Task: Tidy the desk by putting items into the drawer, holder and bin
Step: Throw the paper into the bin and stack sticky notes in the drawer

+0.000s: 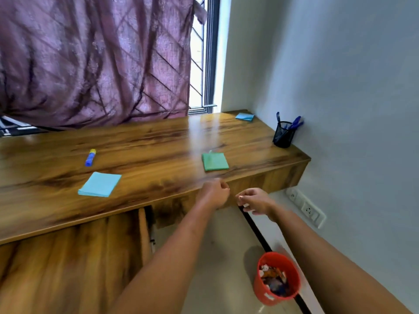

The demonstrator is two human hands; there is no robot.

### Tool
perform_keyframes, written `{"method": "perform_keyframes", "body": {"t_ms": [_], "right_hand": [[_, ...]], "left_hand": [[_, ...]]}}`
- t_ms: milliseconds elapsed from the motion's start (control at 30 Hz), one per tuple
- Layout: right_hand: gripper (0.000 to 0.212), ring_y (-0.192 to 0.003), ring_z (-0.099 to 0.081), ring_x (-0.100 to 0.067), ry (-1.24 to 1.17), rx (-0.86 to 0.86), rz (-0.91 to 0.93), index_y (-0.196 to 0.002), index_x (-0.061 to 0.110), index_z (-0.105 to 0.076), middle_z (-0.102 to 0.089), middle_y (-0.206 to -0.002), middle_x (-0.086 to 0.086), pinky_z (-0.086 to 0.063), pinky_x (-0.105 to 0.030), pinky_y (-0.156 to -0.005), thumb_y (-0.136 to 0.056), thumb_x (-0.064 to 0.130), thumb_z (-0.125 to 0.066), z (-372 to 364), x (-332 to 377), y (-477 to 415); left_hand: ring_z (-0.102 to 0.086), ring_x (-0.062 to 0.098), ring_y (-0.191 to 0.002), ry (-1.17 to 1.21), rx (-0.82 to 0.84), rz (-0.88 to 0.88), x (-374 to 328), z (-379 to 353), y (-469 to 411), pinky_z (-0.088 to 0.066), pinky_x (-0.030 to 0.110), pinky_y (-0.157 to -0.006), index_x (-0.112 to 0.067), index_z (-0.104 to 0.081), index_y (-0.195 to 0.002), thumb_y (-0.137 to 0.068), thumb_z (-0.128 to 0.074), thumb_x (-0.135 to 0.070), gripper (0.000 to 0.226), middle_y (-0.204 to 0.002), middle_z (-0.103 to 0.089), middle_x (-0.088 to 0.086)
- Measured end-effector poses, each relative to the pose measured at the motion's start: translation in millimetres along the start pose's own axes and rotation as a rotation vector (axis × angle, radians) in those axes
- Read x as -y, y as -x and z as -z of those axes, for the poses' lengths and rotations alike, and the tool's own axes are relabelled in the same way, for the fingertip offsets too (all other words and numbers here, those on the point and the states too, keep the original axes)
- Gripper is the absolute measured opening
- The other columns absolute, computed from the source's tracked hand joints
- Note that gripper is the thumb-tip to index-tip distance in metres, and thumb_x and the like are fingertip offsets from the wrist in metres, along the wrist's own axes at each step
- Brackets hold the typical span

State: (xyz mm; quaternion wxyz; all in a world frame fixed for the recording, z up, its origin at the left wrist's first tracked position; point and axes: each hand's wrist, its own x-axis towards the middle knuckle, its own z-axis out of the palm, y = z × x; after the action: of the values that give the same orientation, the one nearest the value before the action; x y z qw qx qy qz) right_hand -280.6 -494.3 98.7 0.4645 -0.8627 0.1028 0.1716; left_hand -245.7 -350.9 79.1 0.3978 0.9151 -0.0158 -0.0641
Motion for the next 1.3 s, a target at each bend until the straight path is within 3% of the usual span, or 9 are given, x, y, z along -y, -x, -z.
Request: {"method": "perform_keyframes", "body": {"t_ms": [133,333,533,633,733,833,1033,1167,1300], "right_hand": [[0.022,-0.083,-0.058,-0.016,-0.014,0.027,0.008,-0.113,0.012,-0.063,-0.067,-0.105,-0.012,-0.042,-0.024,-0.067,-0.096,0.017,-0.050,37.3,-10.4,-21.8],[0.020,-0.084,-0.058,-0.014,0.040,0.073,-0.002,-0.111,0.017,-0.063,-0.065,-0.091,0.003,-0.042,-0.029,-0.076,-0.096,0.023,-0.050,79.5,-25.3,-50.3],[0.022,-0.081,-0.058,-0.014,0.048,0.085,0.019,-0.113,0.016,-0.062,-0.064,-0.090,0.003,-0.042,-0.020,-0.060,-0.097,0.023,-0.050,116.6,-26.2,-81.6],[0.021,-0.085,-0.059,-0.015,0.046,0.095,0.031,-0.114,0.018,-0.061,-0.064,-0.091,0.004,-0.043,-0.020,-0.062,-0.097,0.023,-0.051,130.2,-26.4,-105.7],[0.024,-0.085,-0.060,-0.012,0.073,0.129,0.035,-0.118,0.019,-0.060,-0.064,-0.092,0.006,-0.042,-0.022,-0.063,-0.097,0.024,-0.051,139.8,-27.1,-134.7],[0.027,-0.081,-0.059,-0.007,0.101,0.164,0.060,-0.122,0.018,-0.058,-0.064,-0.100,0.004,-0.043,-0.015,-0.053,-0.097,0.023,-0.051,152.7,-18.8,-173.7],[0.029,-0.087,-0.057,-0.014,0.082,0.175,0.055,-0.123,0.015,-0.058,-0.064,-0.120,-0.007,-0.040,-0.024,-0.066,-0.098,0.024,-0.048,171.8,14.2,-279.9],[0.032,-0.094,-0.057,-0.016,0.169,0.133,0.090,-0.126,0.014,-0.057,-0.060,-0.124,-0.009,-0.044,-0.023,-0.067,-0.095,0.022,-0.052,183.4,42.2,-360.8],[0.042,-0.122,-0.051,-0.024,0.305,0.023,0.146,-0.134,0.015,-0.050,-0.052,-0.136,-0.008,-0.045,-0.035,-0.099,-0.092,0.024,-0.055,194.7,57.9,-429.6]], "left_hand": [[-0.058,0.018,-0.095,-0.062,-0.056,0.034,-25.3,-22.6,-31.9,-0.047,0.030,-0.077,-0.023,-0.064,-0.104,-0.089,-0.056,-0.029,0.018,-0.111,-0.063,0.003],[-0.053,0.026,-0.111,-0.280,-0.095,0.146,-39.8,-41.6,-73.1,-0.044,0.036,-0.090,-0.019,-0.056,-0.121,-0.091,-0.049,-0.034,0.034,-0.125,-0.058,0.008],[-0.044,0.028,-0.123,-0.431,-0.136,0.218,-40.5,-67.2,-110.6,-0.039,0.043,-0.099,-0.016,-0.041,-0.138,-0.091,-0.048,-0.045,0.055,-0.136,-0.047,0.011],[-0.040,0.031,-0.126,-0.445,-0.148,0.274,-43.4,-79.5,-134.0,-0.038,0.046,-0.098,-0.020,-0.026,-0.143,-0.089,-0.048,-0.053,0.068,-0.137,-0.043,0.013],[-0.017,0.040,-0.141,-0.505,-0.076,0.401,-41.1,-86.5,-158.1,-0.022,0.055,-0.111,-0.023,-0.001,-0.151,-0.089,-0.043,-0.062,0.084,-0.154,-0.017,0.023],[-0.003,0.044,-0.144,-0.542,-0.057,0.502,-33.7,-85.0,-190.5,-0.007,0.056,-0.116,-0.025,0.005,-0.151,-0.087,-0.038,-0.067,0.088,-0.156,0.000,0.027],[-0.006,0.054,-0.138,-0.512,-0.146,0.471,-4.1,-69.4,-258.6,-0.015,0.055,-0.114,-0.028,-0.012,-0.151,-0.091,-0.038,-0.060,0.073,-0.157,-0.005,0.020],[-0.038,0.049,-0.124,-0.713,-0.171,0.327,5.7,-55.1,-307.1,-0.033,0.049,-0.103,-0.021,-0.031,-0.143,-0.091,-0.040,-0.058,0.064,-0.140,-0.037,0.018],[-0.054,0.035,-0.104,-0.777,-0.213,0.158,-7.6,-52.5,-357.9,-0.039,0.039,-0.091,-0.020,-0.039,-0.134,-0.090,-0.040,-0.059,0.059,-0.123,-0.054,0.011]]}}
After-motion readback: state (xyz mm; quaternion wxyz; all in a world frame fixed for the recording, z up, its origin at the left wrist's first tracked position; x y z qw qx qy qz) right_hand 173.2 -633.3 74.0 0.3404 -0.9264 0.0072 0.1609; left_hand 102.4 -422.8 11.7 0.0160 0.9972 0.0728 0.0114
